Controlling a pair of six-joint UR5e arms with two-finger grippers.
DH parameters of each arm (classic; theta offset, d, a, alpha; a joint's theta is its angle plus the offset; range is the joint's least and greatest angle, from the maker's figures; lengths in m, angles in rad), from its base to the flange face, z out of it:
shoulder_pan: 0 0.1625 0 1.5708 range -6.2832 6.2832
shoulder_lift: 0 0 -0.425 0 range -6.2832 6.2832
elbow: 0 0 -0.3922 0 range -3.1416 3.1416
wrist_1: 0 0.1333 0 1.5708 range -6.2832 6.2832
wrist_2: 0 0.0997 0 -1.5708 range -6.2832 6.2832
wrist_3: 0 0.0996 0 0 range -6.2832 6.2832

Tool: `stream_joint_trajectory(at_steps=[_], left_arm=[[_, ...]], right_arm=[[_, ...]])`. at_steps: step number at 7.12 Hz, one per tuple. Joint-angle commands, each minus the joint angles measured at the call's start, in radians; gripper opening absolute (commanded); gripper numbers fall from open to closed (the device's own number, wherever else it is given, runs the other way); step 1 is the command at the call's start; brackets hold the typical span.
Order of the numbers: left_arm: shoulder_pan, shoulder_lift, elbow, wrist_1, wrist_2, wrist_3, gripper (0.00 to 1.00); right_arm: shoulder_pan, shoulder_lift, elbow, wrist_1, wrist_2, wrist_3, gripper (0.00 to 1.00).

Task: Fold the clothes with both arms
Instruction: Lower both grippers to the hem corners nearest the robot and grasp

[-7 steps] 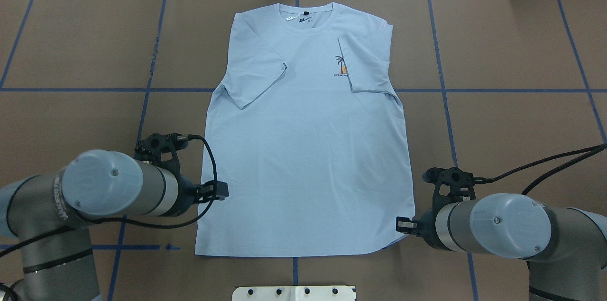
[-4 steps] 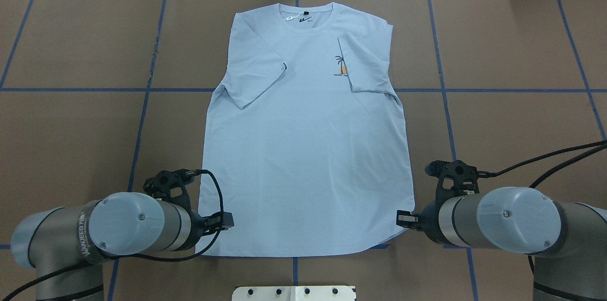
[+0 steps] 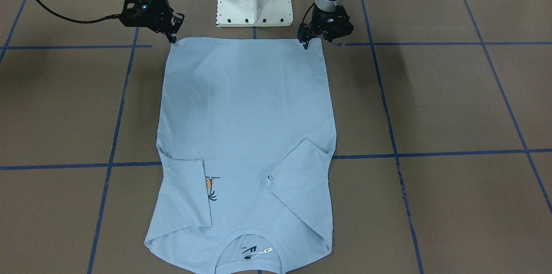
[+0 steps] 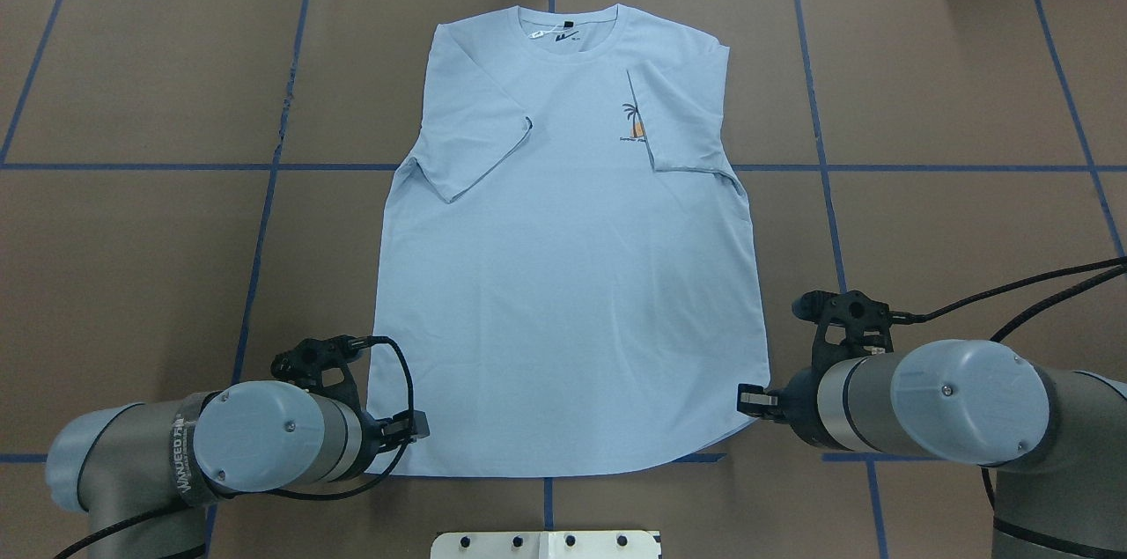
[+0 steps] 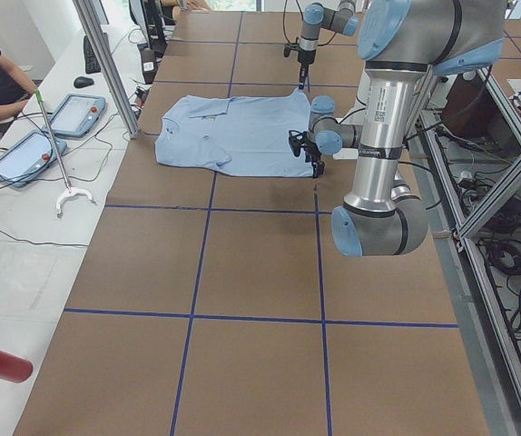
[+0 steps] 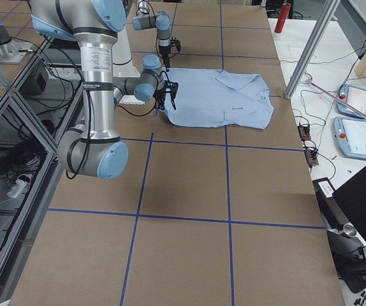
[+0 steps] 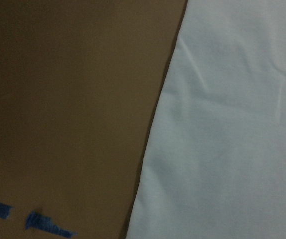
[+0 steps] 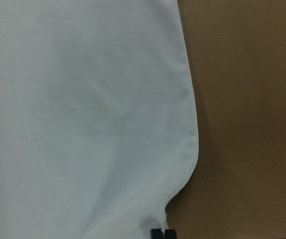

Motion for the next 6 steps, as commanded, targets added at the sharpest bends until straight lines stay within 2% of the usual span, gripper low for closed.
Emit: stream_joint_trajectory(at_steps=[1, 2, 5, 6], left_arm=[[0.001, 0.002, 0.007, 0.0, 0.002, 0.0, 0.71], [0.001, 0.006, 0.005, 0.0, 0.002, 0.0, 0.58], [0.004, 0.006, 0.002, 0.002, 0.002, 0.001, 0.43], [0.007, 0.005, -0.001, 0.002, 0.002, 0.001, 0.34]], right_arm=[[0.005, 0.0, 0.0, 0.0, 0.002, -0.002, 0.0], [0.008, 0.0, -0.001, 0.0, 0.002, 0.0, 0.0], [0.008, 0.0, -0.003, 0.0, 0.002, -0.002, 0.0], [0.01, 0.0, -0.001, 0.0, 0.003, -0.002, 0.0]])
